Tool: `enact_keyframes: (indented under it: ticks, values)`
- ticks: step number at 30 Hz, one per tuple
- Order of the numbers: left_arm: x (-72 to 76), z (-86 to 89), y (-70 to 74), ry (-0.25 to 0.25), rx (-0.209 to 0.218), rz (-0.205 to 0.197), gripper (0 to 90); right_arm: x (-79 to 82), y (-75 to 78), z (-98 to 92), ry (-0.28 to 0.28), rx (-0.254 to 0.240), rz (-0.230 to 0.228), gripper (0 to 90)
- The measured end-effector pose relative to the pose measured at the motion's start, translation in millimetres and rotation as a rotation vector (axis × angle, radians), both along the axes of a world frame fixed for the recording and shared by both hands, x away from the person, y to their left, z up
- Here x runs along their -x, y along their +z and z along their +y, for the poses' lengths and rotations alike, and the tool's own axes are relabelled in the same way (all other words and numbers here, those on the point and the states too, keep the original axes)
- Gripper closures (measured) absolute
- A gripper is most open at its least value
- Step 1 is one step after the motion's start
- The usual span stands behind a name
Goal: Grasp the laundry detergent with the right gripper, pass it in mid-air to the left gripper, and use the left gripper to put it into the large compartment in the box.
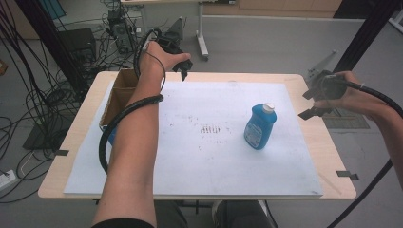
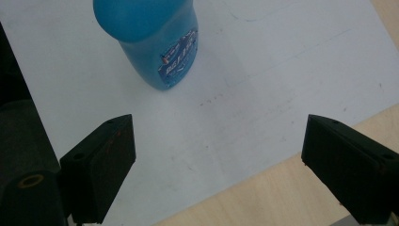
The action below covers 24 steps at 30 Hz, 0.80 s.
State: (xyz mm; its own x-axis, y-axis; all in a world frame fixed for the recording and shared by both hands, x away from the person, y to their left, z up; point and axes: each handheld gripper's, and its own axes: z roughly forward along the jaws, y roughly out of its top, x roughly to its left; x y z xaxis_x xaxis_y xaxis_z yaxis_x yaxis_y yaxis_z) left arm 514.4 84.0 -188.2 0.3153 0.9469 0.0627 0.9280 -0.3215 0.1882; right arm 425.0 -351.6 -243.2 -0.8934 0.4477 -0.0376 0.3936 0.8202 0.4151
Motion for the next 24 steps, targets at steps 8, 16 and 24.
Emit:
enact_keyframes:
  ticks: [8,16,24]
  values:
    - [3.3,-0.6,0.8,-0.007,-0.002,-0.005,5.4,20.3,-14.2,-7.1,-0.025,-0.093,-0.041,9.0]
    - [5.5,1.8,0.9,-0.003,-0.004,-0.005,5.4,31.9,-33.6,-10.0,-0.056,-0.167,-0.066,8.8]
    - [6.4,2.6,1.9,-0.006,-0.007,-0.01,5.4,42.5,-49.5,-5.0,-0.077,-0.23,-0.094,8.6]
